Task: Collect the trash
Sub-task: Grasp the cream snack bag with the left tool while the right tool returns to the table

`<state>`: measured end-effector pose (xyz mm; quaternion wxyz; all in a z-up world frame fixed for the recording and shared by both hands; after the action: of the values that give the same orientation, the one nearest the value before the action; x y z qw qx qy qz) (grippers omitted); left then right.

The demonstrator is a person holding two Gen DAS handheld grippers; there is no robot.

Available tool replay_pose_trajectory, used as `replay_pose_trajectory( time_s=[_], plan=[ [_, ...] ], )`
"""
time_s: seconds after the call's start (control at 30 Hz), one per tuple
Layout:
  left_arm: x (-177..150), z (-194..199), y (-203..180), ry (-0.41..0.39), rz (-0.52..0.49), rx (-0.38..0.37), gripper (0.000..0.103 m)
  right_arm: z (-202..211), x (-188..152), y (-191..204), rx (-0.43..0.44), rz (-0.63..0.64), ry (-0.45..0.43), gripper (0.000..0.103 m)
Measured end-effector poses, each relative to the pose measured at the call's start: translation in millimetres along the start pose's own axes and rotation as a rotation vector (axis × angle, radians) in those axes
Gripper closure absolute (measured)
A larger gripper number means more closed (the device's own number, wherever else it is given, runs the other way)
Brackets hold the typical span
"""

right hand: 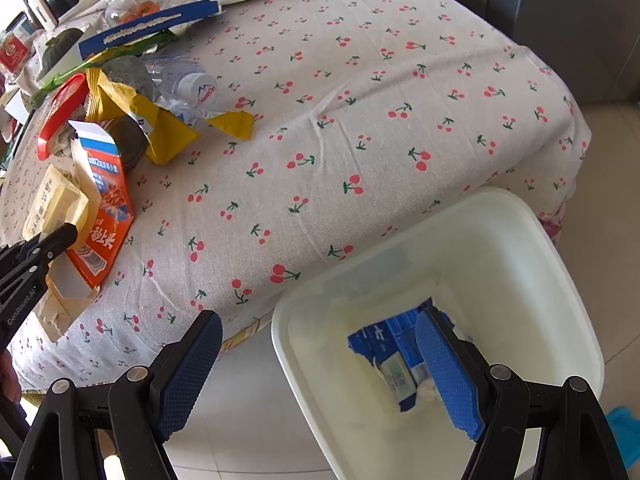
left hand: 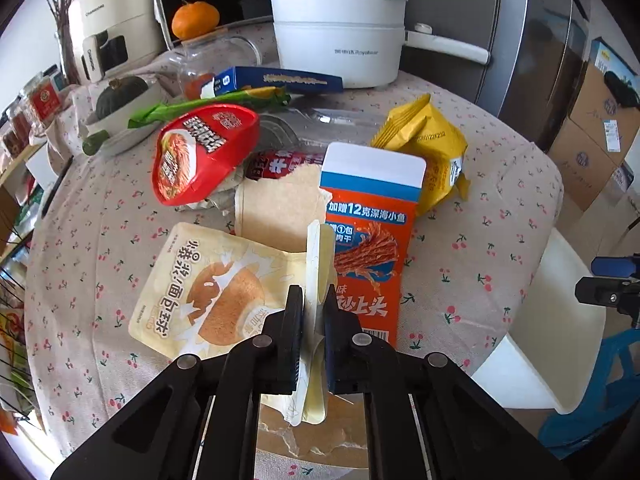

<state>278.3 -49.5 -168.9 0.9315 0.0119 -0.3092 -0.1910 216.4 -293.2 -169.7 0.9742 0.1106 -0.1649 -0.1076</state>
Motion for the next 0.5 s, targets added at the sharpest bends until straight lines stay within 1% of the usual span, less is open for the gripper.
replay_pose_trajectory(
  time_s=[0.17,0.23,0.3,0.37,0.5],
  plan=[
    [10.2,38.4,16.7,-0.089,0.054,-0.014,0.095,6.4,3.4,8.0,0.011,0.005,-0.021,0.019],
    [11.1,51.0,24.0,-0.112,0.083,-0.03,0.095,8.6,4.9,14.7,0.018,0.011,-0.03,0.019],
    [9.5,60.5,32.1,-0.129,0.107,-0.032,0.095,10.4,6.0,23.4,0.031,0.019,-0.038,0.019],
    [6.0,66.5,39.2,-0.132,0.129,-0.043,0.095,10.4,6.0,33.4,0.043,0.027,-0.042,0.019],
    [-8.8,63.2,49.6,-0.097,0.185,-0.093,0.095,4.1,3.5,56.7,0.06,0.054,-0.038,0.019]
  ],
)
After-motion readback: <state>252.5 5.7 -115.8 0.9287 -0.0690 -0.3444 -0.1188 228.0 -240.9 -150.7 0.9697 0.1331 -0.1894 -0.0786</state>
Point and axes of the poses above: each gripper's, at about its wrist camera, not at the fingertips, and z roughly against the way its jaws point, y to its left, x to its top, the point moved 9 cm from there along -z, roughly the way its jaws point, and after that the axes turned 11 degrees about -z, right-handed, at the moved point
